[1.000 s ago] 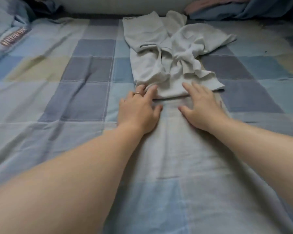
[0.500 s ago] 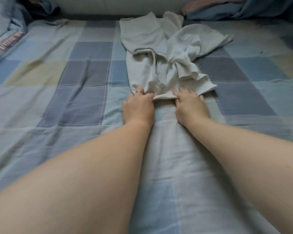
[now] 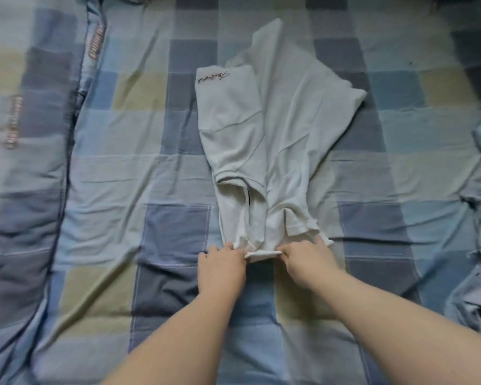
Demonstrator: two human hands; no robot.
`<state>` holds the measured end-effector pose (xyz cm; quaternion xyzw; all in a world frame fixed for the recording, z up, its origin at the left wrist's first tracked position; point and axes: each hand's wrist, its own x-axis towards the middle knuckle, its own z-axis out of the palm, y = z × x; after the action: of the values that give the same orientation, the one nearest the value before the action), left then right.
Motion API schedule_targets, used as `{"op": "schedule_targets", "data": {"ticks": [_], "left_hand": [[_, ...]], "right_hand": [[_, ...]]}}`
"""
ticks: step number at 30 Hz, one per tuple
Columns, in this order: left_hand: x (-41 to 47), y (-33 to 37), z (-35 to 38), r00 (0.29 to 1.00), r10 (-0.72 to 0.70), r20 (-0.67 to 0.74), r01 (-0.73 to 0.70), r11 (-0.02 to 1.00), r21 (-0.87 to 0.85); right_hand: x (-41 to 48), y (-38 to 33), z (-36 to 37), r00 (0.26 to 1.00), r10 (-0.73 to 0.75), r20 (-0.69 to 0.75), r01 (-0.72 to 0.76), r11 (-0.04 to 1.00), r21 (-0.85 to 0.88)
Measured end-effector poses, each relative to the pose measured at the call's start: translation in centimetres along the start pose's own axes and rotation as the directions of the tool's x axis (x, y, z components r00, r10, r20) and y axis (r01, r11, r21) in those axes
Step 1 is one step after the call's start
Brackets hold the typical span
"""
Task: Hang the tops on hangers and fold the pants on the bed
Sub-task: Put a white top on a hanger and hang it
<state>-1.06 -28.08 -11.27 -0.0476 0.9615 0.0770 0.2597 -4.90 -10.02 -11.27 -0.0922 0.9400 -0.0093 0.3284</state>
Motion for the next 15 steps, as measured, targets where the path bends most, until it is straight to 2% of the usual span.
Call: {"op": "schedule_targets", "data": {"ticks": [2, 5, 8, 12, 14, 15], "left_hand": [[-4.8, -0.3, -1.2, 0.996, -0.007, 0.089, 0.007, 1.0, -0.002], [-10.9, -0.5, -4.8, 0.992, -0.006, 0.13, 0.009, 1.0, -0.024], [-16.5, -0.6, -9.6, 0.996, -0.003, 0.092, 0.012, 0.996, -0.089], [-22.9, -0.4, -16.7, 0.999, -0.03, -0.033, 0.021, 0.972, -0.233], [-25.6, 0.2, -20.4, 0.99, -0.066, -0.126, 0.012, 0.921, -0.389], [-26.9, 0.5, -22.3, 0.982, -0.092, -0.162, -0.003, 0.863, -0.506]], "right_hand": [[-4.4, -1.0, -0.9, 0.998, -0.002, 0.06, 0.0, 0.999, 0.037], [-11.2, -2.5, -3.5, 0.997, 0.017, 0.071, -0.026, 0.99, 0.137], [-17.9, -3.9, -6.9, 1.0, 0.008, 0.026, -0.013, 0.976, 0.219], [-25.4, -5.3, -13.5, 0.998, 0.035, -0.061, -0.008, 0.916, 0.402], [-28.8, -6.1, -17.4, 0.989, 0.04, -0.142, 0.036, 0.871, 0.49], [-30.5, -6.5, -19.3, 0.984, 0.038, -0.176, 0.06, 0.853, 0.519]]}}
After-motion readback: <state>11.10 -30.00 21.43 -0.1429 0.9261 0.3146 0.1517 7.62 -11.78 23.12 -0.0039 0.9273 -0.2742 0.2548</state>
